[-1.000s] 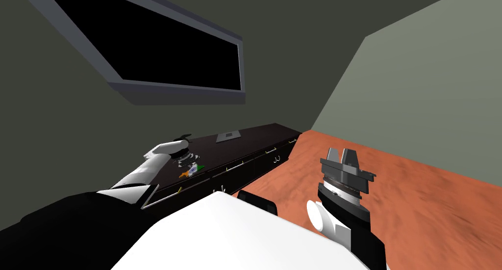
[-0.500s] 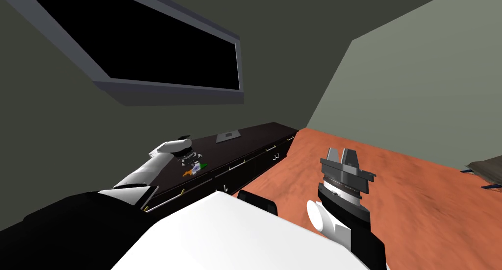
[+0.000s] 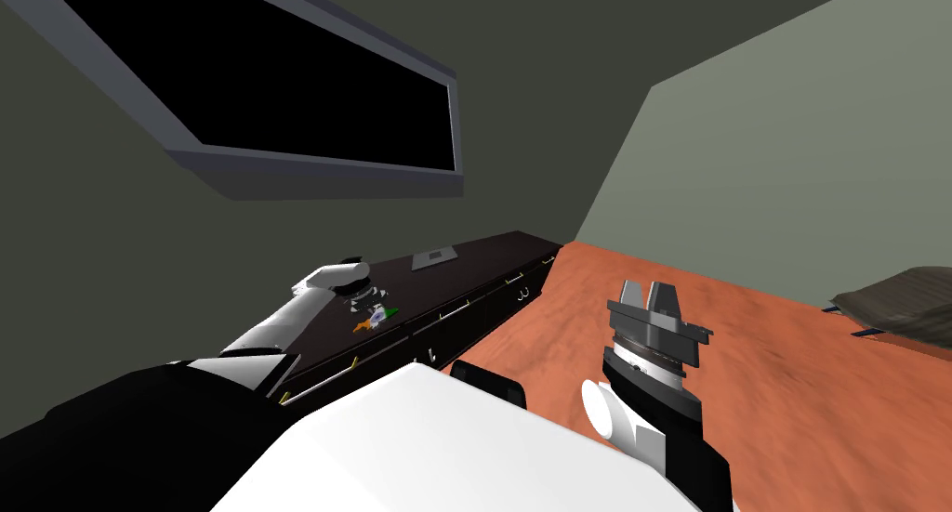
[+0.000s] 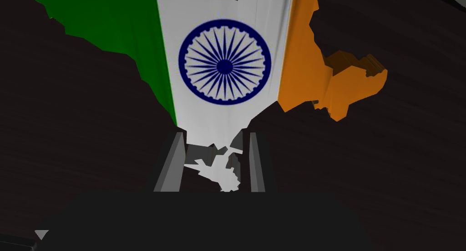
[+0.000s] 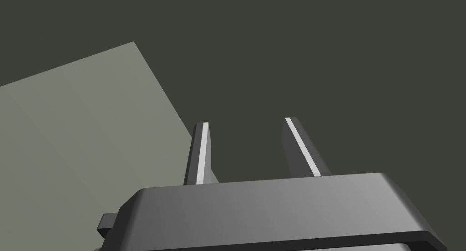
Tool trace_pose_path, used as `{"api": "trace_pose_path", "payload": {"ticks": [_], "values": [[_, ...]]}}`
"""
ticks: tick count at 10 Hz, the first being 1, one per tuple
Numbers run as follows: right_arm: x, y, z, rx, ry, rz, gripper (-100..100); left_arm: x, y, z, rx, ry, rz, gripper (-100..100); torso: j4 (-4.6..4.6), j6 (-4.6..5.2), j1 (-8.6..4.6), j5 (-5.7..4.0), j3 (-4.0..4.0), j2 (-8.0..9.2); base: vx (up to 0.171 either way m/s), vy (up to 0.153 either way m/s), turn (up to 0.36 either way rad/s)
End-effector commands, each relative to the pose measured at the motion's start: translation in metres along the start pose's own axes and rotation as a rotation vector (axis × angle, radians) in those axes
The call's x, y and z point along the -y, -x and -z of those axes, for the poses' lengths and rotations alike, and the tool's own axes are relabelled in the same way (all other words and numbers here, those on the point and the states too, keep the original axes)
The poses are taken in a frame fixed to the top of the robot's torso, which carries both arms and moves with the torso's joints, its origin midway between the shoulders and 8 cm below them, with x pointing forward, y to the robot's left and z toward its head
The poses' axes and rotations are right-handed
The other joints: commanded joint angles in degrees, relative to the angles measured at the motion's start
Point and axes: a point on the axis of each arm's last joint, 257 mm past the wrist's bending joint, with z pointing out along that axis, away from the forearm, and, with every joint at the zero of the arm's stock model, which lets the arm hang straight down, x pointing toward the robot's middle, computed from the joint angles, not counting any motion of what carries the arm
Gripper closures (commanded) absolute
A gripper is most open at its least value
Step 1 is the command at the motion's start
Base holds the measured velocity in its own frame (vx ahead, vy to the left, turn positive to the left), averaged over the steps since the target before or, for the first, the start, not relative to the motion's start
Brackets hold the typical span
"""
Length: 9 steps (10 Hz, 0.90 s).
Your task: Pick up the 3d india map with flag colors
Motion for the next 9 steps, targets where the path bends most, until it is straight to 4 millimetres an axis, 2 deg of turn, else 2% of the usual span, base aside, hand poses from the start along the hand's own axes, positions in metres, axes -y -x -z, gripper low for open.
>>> {"api": "trace_pose_path", "payload": {"ticks": [1, 2, 3, 5, 6, 8, 9], "values": [[0.0, 0.0, 0.0, 0.0, 0.0, 0.0, 0, 0.006, -0.004, 0.003, 0.002, -0.001, 0.021, 100, 0.0, 0.0, 0.0, 0.0, 0.0, 0.0, -0.068, 0.086, -0.107], [0.0, 0.0, 0.0, 0.0, 0.0, 0.0, 0, 0.006, -0.004, 0.003, 0.002, -0.001, 0.04, 100, 0.01, -0.07, 0.05, 0.01, 0.01, 0.0, -0.028, 0.039, -0.005], [0.0, 0.0, 0.0, 0.0, 0.0, 0.0, 0, 0.014, -0.013, 0.004, -0.001, 0.003, 0.022, 100, -0.01, -0.12, -0.05, -0.01, -0.03, -0.07, -0.066, 0.065, -0.116], [0.0, 0.0, 0.0, 0.0, 0.0, 0.0, 0, 0.016, -0.013, 0.006, 0.003, 0.0, 0.064, 100, 0.02, -0.07, 0.01, -0.01, 0.03, 0.04, -0.058, 0.06, -0.062], [0.0, 0.0, 0.0, 0.0, 0.0, 0.0, 0, 0.025, -0.023, 0.007, 0.001, 0.003, 0.043, 100, 0.0, -0.14, -0.07, -0.02, 0.0, -0.03, -0.073, 0.067, -0.13], [0.0, 0.0, 0.0, 0.0, 0.0, 0.0, 0, 0.026, -0.023, 0.008, 0.003, 0.001, 0.087, 100, 0.02, -0.1, -0.02, -0.02, 0.03, 0.03, -0.053, 0.053, -0.052], [0.0, 0.0, 0.0, 0.0, 0.0, 0.0, 0, 0.035, -0.033, 0.01, -0.001, 0.005, 0.069, 100, 0.01, -0.16, -0.1, -0.04, -0.01, -0.04, -0.071, 0.067, -0.098]]}}
